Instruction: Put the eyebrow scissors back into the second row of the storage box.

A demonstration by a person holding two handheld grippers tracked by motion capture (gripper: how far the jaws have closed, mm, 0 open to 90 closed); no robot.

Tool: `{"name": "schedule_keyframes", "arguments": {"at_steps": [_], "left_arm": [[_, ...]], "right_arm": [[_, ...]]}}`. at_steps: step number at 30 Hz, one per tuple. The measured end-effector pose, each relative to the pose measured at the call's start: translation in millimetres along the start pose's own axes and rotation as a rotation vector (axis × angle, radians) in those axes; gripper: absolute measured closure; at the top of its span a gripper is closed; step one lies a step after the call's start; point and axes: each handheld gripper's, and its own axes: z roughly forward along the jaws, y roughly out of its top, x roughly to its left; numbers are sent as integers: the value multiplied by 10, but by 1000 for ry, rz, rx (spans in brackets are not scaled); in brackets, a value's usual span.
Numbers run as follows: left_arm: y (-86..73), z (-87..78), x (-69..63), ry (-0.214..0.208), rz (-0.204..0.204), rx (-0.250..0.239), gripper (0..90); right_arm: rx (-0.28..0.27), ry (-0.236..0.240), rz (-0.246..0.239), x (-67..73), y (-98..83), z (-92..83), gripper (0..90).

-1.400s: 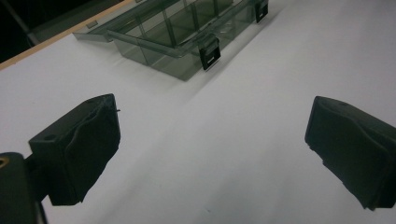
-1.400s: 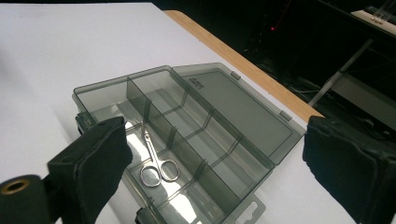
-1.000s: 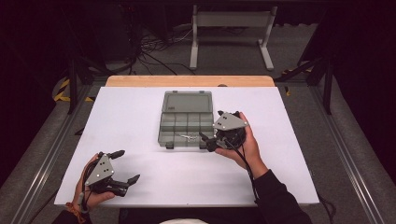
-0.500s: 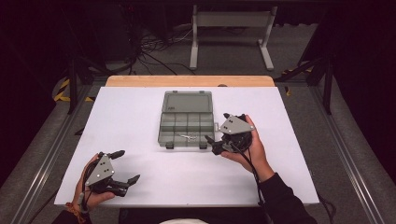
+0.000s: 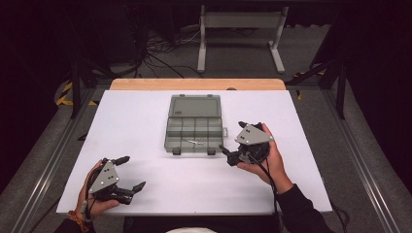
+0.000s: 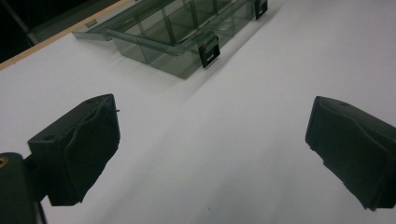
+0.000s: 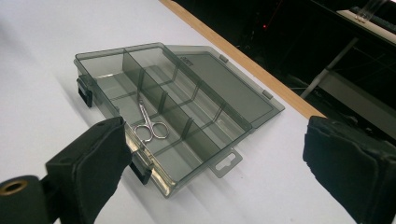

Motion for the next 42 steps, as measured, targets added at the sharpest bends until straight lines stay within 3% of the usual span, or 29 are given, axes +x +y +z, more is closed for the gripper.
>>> {"name": "schedule_keyframes", "arguments": {"at_steps": [20,35,38,42], "left_arm": [[2,8,-10,-2,-1,-2,38],[6,7,-14,1,0,-1,35],[5,7,-15,2,2,0,35],[9,5,-15,1,0,-4,35]], "right_arm": [[17,-4,-17,-9,-188,-159,75],[7,-15,-50,6,-443,-281,72],[18,-37,-51,11,-505,-296,77],[25,-24,-43,18,-579,-306,76]]}}
